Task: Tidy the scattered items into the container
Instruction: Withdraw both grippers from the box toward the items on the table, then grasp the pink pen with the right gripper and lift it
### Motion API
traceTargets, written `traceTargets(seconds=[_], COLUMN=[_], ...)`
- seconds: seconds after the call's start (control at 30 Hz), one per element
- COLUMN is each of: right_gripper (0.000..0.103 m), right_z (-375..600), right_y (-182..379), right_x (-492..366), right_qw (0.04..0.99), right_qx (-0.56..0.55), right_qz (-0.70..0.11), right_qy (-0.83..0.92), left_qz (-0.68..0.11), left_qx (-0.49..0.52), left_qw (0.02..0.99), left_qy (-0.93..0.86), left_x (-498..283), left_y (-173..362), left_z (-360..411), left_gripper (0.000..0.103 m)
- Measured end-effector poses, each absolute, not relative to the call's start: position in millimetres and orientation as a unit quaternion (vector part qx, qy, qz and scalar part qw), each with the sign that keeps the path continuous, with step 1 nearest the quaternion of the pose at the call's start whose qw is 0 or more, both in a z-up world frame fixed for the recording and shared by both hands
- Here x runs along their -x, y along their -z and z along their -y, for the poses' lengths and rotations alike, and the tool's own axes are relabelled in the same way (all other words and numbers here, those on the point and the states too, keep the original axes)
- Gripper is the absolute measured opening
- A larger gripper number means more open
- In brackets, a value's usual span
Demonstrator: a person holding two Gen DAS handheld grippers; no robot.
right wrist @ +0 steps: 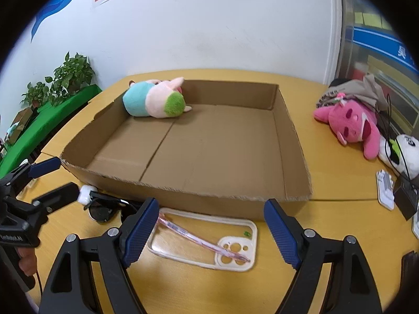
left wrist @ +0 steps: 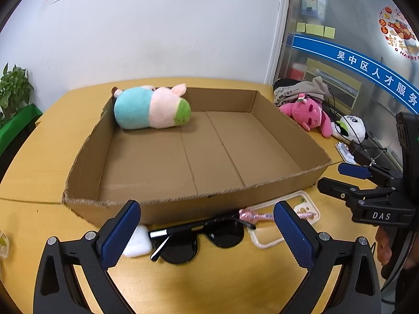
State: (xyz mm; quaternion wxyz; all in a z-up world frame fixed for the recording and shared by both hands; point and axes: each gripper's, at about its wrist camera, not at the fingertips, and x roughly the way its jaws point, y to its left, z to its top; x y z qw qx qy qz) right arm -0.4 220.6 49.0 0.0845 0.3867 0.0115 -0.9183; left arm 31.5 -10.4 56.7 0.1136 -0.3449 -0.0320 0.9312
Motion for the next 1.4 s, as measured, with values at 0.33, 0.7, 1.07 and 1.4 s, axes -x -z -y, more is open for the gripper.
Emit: traceTargets(seconds=[0.33, 0.7, 1.07, 1.4], right_gripper=[0.083, 0.083, 0.038, 0.021], right_z=[-190, -199, -201, -210], right_y=[-17, 4, 34, 27], right_x=[-10, 13, 22, -2], right_qw=[0.161, 0.15, 0.168, 0.184], right_qx=[-0.426, -0.447, -0.494, -0.5], right_qz=[-0.024, -0.054, -0.1, -0.077], right_qy=[0.89, 0.88, 0.847, 0.842], left_qz=[0.068, 0.083, 0.077, 0.059], left_qx=[0.377, 0.402, 0.417, 0.436], left_qw=[0.083, 0.088, 0.12, 0.18], left_qy=[-0.92, -0.908, -0.898, -0.88], left_x=[-42, -50, -44, -31], left_y=[-31, -9, -2, -4], left_z=[54, 71, 47, -7], left_gripper=[0.103, 0.103, 0.103, 0.103])
